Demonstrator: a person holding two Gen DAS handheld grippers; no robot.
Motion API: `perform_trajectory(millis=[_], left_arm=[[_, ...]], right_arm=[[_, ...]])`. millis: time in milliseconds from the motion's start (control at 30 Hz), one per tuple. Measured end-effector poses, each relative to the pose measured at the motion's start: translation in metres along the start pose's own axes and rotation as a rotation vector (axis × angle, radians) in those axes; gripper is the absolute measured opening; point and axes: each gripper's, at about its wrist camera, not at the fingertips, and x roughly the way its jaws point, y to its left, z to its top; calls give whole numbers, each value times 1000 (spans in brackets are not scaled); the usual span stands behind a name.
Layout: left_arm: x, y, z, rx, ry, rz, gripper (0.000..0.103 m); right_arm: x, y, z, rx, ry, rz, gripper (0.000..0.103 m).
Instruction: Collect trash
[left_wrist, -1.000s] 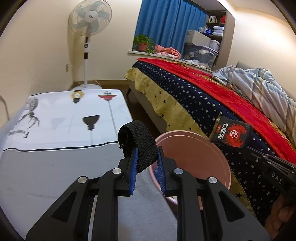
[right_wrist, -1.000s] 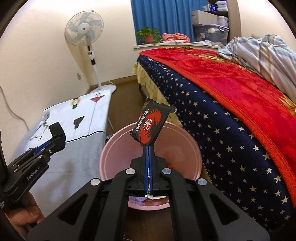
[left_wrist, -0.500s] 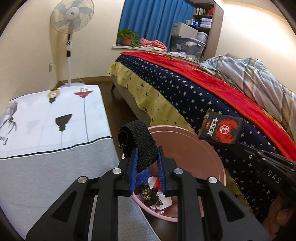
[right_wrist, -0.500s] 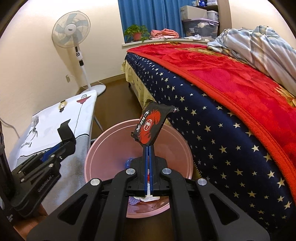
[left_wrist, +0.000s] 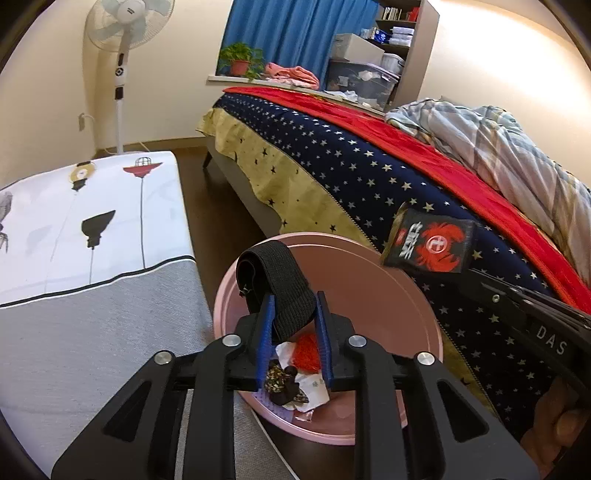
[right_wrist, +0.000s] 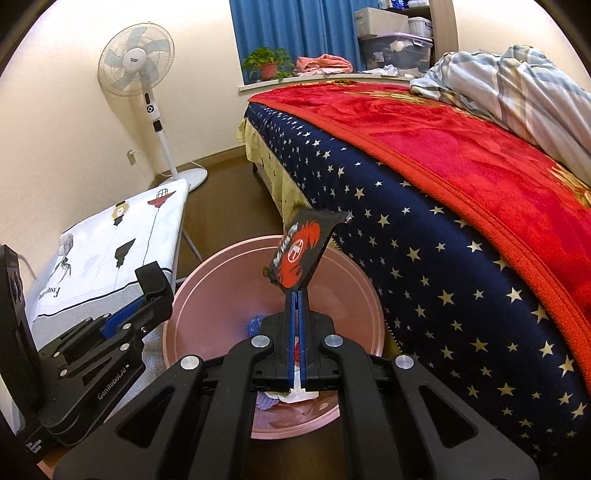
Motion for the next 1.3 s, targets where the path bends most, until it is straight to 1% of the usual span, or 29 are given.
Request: perform_trajectory(millis=[33, 67, 100, 133, 200, 267, 333, 400, 433, 533, 567, 633, 667, 767, 800, 933, 1133, 1300], left_arm=[[-1, 0, 0, 1, 0, 0, 31], [-2, 1, 0, 1, -2, 2, 36], [-2, 1, 0, 3, -4, 5, 39], [-4, 1, 0, 5, -1, 7, 39], [-9, 3, -2, 14, -5, 18, 39], [-16, 8, -3, 18, -12, 30, 40], [-27, 14, -4, 21, -25, 50, 45], [-39, 21, -6, 13, -38, 69, 49], [-46, 26, -7, 3, -45, 76, 54], [-67, 37, -10, -14, -70, 112, 62], [-73, 40, -11, -23, -76, 119, 63], [-87, 46, -13, -46, -89, 132, 71], [-95, 48, -14, -52, -96, 142, 73], [-114, 52, -16, -64, -119, 165, 82], [-121, 52, -17, -66, -129, 177, 86], [-151, 60, -22, -95, -163, 237, 94], [-192, 75, -37, -165, -181, 310, 95], [-217, 82, -54, -207, -177, 357, 95]], right_arm=[[0, -1, 0, 6, 0, -10, 8], [-1, -2, 0, 10, 0, -15, 12], [-1, -3, 0, 15, 0, -20, 18], [-2, -4, 0, 22, -2, -22, 22], [-6, -5, 0, 24, -12, -36, 51], [-10, -4, 0, 27, -23, -39, 61], [-13, -3, 0, 27, -28, -32, 63], [-18, -1, -1, 28, -32, -22, 73], [-21, 1, -1, 29, -36, -14, 75], [-32, 8, -2, 13, -47, 17, 83], [-36, 12, -3, 2, -51, 25, 87], [-45, 19, -4, -19, -64, 43, 93], [-49, 24, -5, -30, -69, 51, 97], [-58, 35, -6, -45, -70, 78, 98], [-63, 39, -7, -50, -70, 93, 98], [-77, 59, -14, -87, -68, 139, 98], [-89, 83, -29, -153, -49, 190, 98], [-99, 98, -43, -187, -39, 204, 98]])
